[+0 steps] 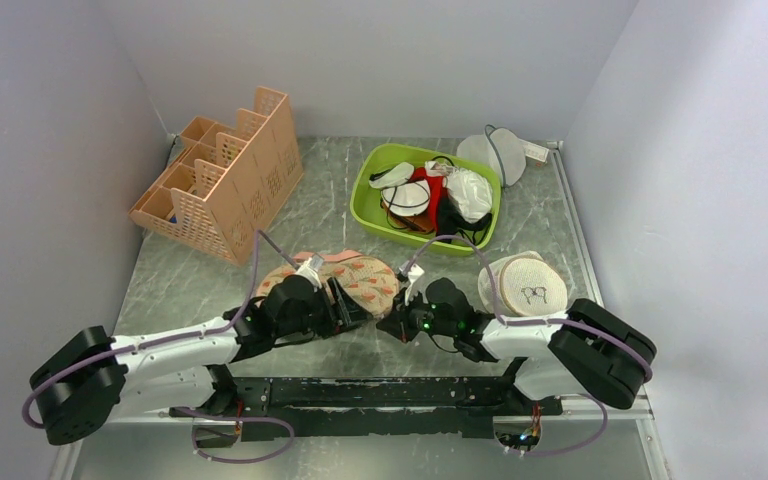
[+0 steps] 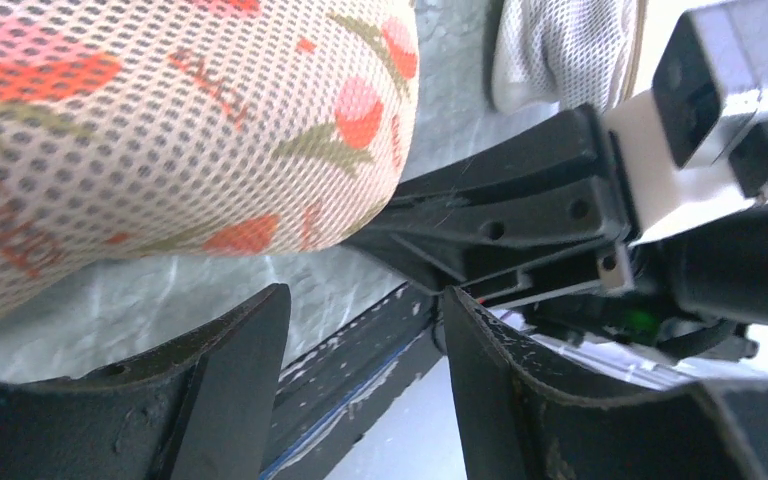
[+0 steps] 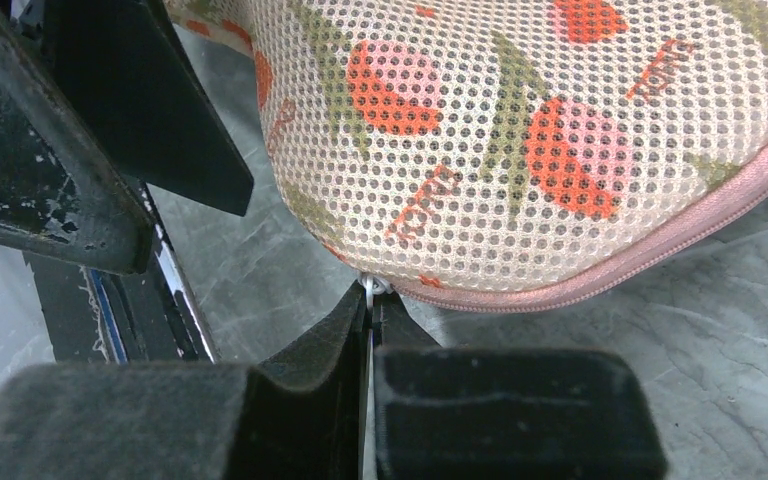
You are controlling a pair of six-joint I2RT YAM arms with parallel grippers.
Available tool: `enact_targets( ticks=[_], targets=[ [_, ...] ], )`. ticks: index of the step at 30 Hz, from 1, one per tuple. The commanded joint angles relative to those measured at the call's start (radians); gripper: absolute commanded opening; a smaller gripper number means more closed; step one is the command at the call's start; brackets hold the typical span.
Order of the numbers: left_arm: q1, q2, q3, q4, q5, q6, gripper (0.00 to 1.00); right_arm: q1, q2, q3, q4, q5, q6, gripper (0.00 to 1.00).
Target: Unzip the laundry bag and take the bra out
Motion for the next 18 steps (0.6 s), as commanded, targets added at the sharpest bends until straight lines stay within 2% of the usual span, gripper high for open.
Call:
enact_targets(
  ticks=[1, 4, 8, 13, 18],
  targets=[
    [0.001, 0.074, 0.005, 0.184, -0.017, -0.139, 0.68, 0.024, 0.017, 0.012, 0.052, 0.022, 0.012, 0.0],
    [0.001, 0.135, -0.001, 0.23, -0.018, -0.189, 0.67, 0.036, 0.025, 0.017, 0.058, 0.026, 0.014, 0.0],
    [0.002, 0.179, 0.011, 0.23, -0.04, -0.196, 0.58, 0.045, 0.022, 0.027, 0.042, 0.029, 0.006, 0.0],
    [0.002, 0.175, 0.036, 0.156, -0.075, -0.141, 0.36, 0.049, 0.008, 0.024, 0.029, 0.055, -0.001, 0.0],
    [0.001, 0.146, 0.016, 0.088, -0.113, -0.125, 0.19, 0.051, 0.025, 0.024, 0.024, 0.06, -0.003, 0.0]
  ],
)
